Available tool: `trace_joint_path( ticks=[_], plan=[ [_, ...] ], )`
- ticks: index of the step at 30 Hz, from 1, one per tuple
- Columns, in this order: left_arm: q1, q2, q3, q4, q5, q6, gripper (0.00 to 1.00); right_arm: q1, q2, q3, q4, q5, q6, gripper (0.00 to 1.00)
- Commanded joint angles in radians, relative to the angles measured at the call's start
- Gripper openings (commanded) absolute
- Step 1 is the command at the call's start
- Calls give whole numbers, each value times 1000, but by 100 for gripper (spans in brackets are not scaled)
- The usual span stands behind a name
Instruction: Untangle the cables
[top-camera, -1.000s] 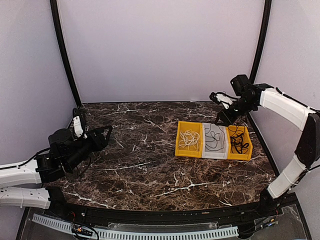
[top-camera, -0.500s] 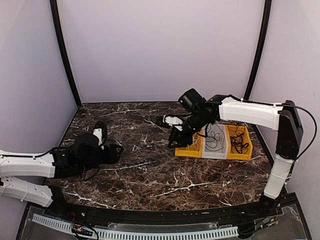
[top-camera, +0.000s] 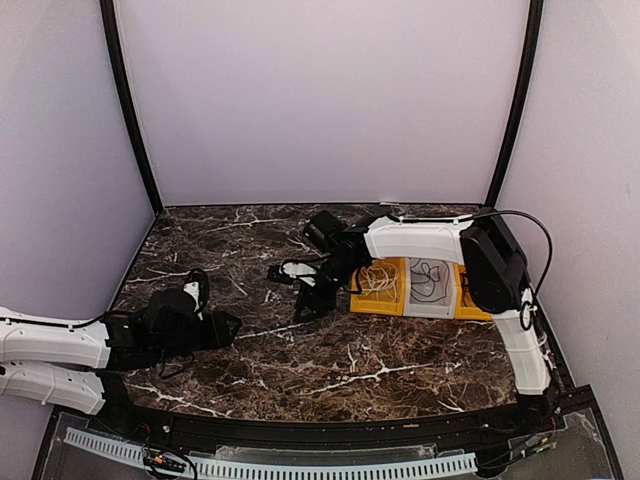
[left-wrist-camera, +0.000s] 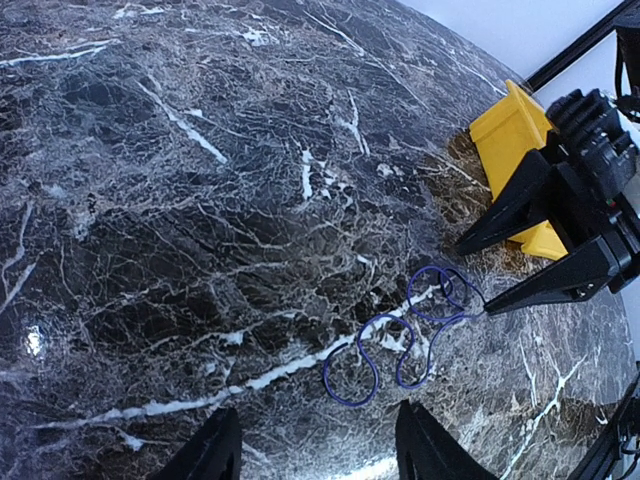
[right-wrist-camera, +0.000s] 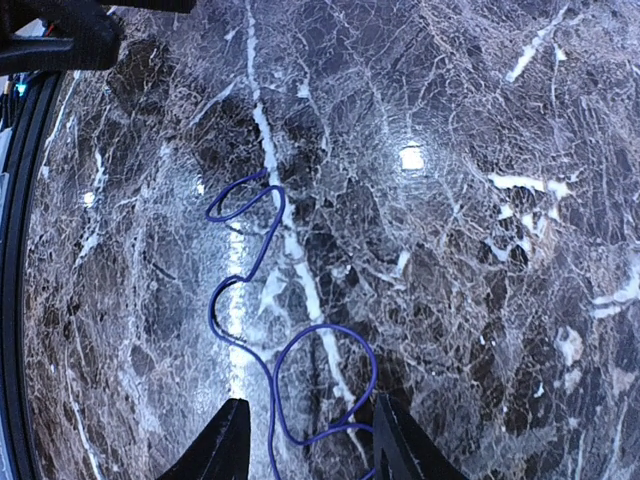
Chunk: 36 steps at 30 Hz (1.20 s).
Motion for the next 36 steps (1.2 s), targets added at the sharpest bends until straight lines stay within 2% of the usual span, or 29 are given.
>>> trace_joint_path(
  ticks=[1, 8, 12, 15, 26, 36],
  plan=[
    [5, -7, -28, 50, 47, -15, 55, 12, 62, 82, -25, -38, 31, 44],
    [4, 8, -21, 73, 47, 7, 55, 14, 128, 136, -45, -31, 50, 36],
    [4, 32, -4, 76, 49, 28, 55, 14, 133, 150, -72, -43, 45, 19],
    [4, 51, 15, 75, 49, 45, 55, 13, 108, 173, -107, -38, 37, 0],
    [5, 105, 30, 101, 52, 64, 56, -21, -224, 168, -162, -16, 42, 0],
    [3, 147, 51, 118, 75, 69, 55, -176, -426, 176, -186, 19, 57, 0]
  ],
)
